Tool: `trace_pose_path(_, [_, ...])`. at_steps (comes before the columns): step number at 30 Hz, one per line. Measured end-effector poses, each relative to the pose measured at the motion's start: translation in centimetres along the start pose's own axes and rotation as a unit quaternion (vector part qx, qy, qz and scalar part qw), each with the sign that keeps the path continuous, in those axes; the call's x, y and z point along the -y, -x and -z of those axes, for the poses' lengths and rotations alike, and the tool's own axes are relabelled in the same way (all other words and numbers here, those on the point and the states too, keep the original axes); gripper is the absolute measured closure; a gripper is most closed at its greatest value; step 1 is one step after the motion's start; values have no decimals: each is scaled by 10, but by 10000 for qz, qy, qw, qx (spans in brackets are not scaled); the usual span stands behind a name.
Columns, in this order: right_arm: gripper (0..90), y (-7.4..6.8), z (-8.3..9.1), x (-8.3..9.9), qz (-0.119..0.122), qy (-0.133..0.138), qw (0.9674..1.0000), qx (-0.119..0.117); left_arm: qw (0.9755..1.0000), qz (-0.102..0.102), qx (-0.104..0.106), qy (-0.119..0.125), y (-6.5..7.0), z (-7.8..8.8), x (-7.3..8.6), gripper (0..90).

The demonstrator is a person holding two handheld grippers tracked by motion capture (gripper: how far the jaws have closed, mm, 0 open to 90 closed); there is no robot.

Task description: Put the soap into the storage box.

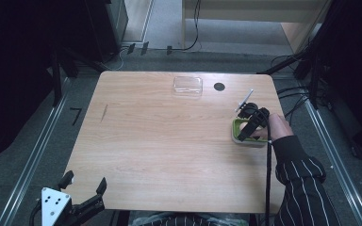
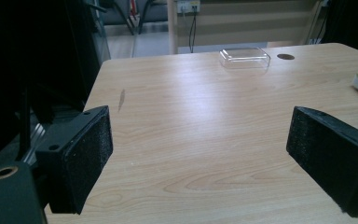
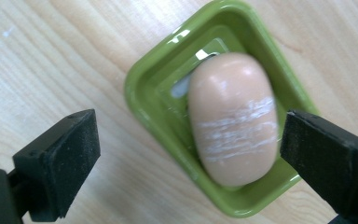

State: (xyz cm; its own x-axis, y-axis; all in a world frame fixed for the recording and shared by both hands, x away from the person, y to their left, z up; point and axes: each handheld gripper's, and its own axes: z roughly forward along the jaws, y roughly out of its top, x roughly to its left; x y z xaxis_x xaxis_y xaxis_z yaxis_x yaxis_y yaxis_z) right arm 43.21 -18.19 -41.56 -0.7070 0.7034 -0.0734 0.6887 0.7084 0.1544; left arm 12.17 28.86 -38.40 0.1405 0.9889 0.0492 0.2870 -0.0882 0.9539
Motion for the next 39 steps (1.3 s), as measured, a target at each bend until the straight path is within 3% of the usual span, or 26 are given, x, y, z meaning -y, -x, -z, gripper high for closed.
trace_pose_path(18, [20, -31, 2, 21, -17, -159, 9999, 39, 10000, -7, 4, -2, 0, 0, 0, 72])
trace_pose_path(39, [25, -69, -6, 62, 188, -345, 9992, 61, 10000, -1, 9, 5, 0, 0, 0, 72])
